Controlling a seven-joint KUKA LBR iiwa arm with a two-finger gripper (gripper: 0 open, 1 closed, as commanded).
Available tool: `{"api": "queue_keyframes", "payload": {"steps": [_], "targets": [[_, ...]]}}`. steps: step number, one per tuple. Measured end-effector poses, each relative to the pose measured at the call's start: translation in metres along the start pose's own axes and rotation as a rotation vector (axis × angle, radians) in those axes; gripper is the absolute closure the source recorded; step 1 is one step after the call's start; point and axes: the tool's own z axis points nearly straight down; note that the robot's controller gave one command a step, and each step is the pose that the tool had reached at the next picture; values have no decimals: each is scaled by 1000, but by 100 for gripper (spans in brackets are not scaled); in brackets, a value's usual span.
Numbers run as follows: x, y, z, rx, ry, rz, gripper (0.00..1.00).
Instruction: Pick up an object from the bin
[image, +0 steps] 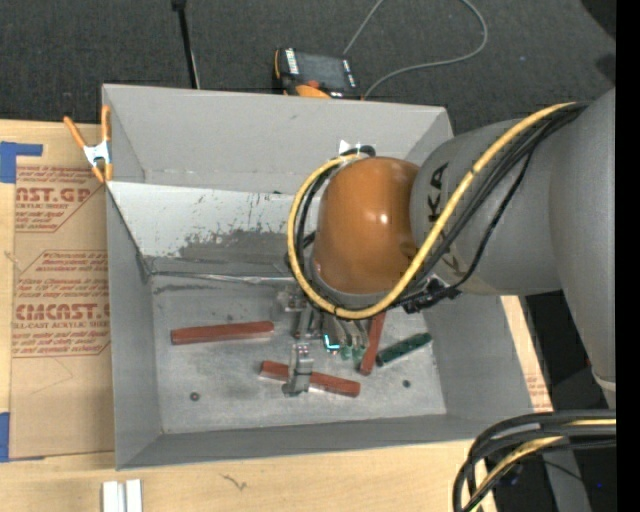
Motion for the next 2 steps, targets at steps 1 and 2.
{"api": "queue_keyframes", "payload": {"steps": [1,2], "targets": [[-21,-43,98,1,-2,87,0],[-22,-41,94,-2,-6,85,100]]}}
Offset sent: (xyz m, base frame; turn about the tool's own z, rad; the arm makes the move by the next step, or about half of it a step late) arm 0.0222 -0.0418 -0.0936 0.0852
